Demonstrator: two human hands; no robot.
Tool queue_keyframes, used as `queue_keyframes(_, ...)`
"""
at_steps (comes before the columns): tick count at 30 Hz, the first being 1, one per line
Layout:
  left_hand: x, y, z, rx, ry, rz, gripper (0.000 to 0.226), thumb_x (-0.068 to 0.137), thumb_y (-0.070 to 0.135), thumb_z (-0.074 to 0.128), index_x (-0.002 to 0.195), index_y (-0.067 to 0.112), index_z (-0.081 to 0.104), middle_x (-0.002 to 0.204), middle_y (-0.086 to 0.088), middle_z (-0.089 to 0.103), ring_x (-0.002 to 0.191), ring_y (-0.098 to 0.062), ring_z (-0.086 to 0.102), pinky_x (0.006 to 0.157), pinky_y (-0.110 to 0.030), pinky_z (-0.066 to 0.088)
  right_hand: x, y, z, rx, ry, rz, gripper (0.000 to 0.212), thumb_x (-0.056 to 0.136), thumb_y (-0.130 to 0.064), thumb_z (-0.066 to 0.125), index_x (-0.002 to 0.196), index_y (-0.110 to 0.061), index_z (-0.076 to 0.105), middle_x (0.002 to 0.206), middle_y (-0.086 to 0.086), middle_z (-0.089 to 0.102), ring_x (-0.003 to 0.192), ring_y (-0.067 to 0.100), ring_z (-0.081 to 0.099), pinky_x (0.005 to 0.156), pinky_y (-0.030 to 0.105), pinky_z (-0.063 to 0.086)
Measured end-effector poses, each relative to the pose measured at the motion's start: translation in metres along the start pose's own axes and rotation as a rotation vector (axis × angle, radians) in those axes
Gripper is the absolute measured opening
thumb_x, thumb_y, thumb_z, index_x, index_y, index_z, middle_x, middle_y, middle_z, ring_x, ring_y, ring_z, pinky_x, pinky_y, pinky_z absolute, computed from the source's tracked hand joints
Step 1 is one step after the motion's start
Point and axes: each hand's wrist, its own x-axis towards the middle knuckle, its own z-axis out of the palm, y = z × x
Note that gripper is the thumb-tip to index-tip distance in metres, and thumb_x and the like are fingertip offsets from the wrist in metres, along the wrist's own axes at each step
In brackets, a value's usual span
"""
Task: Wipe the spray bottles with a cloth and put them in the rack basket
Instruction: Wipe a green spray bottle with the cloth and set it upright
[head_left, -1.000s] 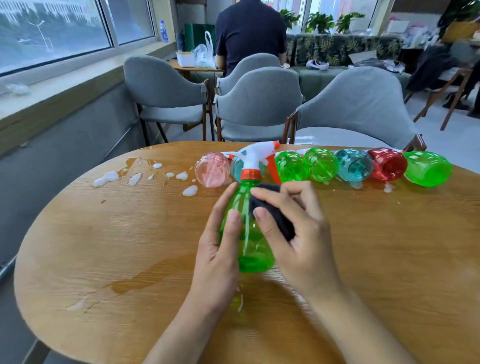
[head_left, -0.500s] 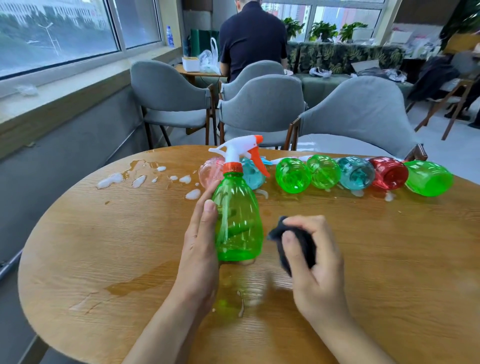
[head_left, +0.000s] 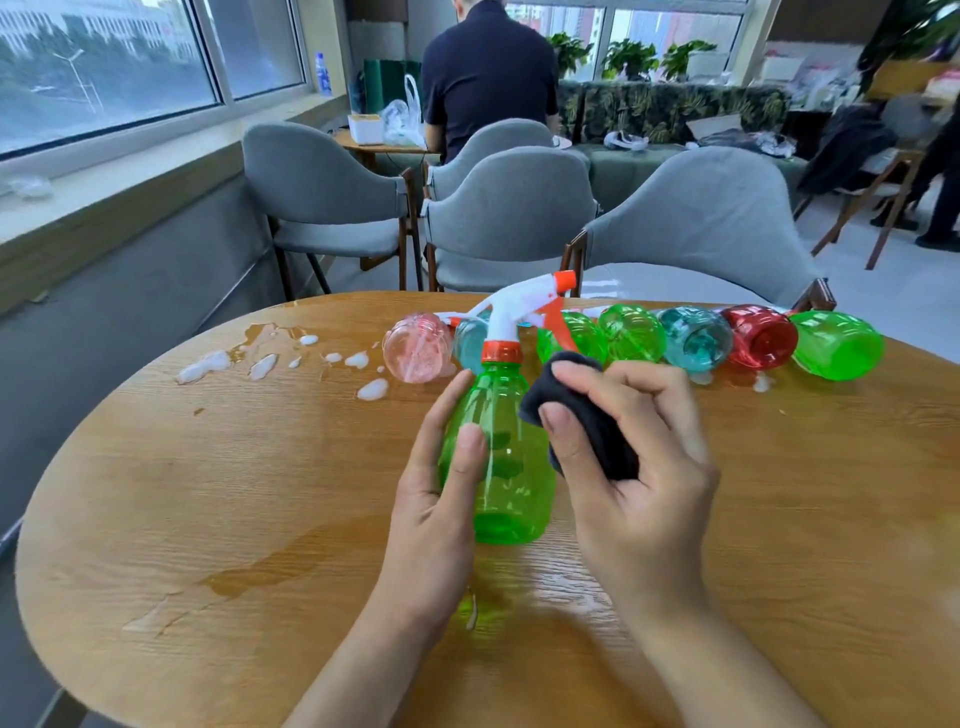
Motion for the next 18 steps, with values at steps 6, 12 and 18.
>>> queue_keyframes(6, -0.004, -0.001, 0.005, 0.044, 0.011, 0.022, 0.048, 0.105, 0.039, 0.05, 0.152, 0.031, 0.055, 0.146, 0.02, 0.064, 0.14, -0.001, 0.056, 0.115, -0.025, 0.046, -0.004, 0.006, 0.016, -0.106, -0.183, 0.01, 0.027, 0.105, -0.03, 0.062, 0.125, -0.019, 0.076, 0.111, 0.001, 0.053, 0.096, 0.014, 0.061, 0.081, 0.031, 0.055)
queue_keyframes(12, 0.01, 0.005, -0.015, -0.053, 0.19, -0.077, 0.041, 0.105, 0.061, 0.052, 0.143, 0.048, 0.061, 0.146, 0.006, 0.066, 0.139, -0.025, 0.06, 0.119, -0.06, 0.044, -0.042, 0.009, 0.018, -0.031, -0.364, -0.206, 0.02, 0.104, -0.028, 0.066, 0.122, -0.022, 0.073, 0.108, 0.0, 0.047, 0.088, 0.015, 0.06, 0.075, 0.026, 0.053)
queue_keyframes(18, 0.01, 0.005, -0.014, -0.056, 0.188, -0.035, 0.042, 0.105, 0.061, 0.051, 0.143, 0.048, 0.061, 0.148, 0.006, 0.064, 0.141, -0.023, 0.058, 0.119, -0.057, 0.044, -0.033, 0.008, 0.007, 0.05, -0.168, -0.087, 0.016, 0.101, -0.02, 0.065, 0.11, -0.015, 0.077, 0.104, 0.005, 0.056, 0.094, 0.01, 0.061, 0.083, 0.019, 0.048)
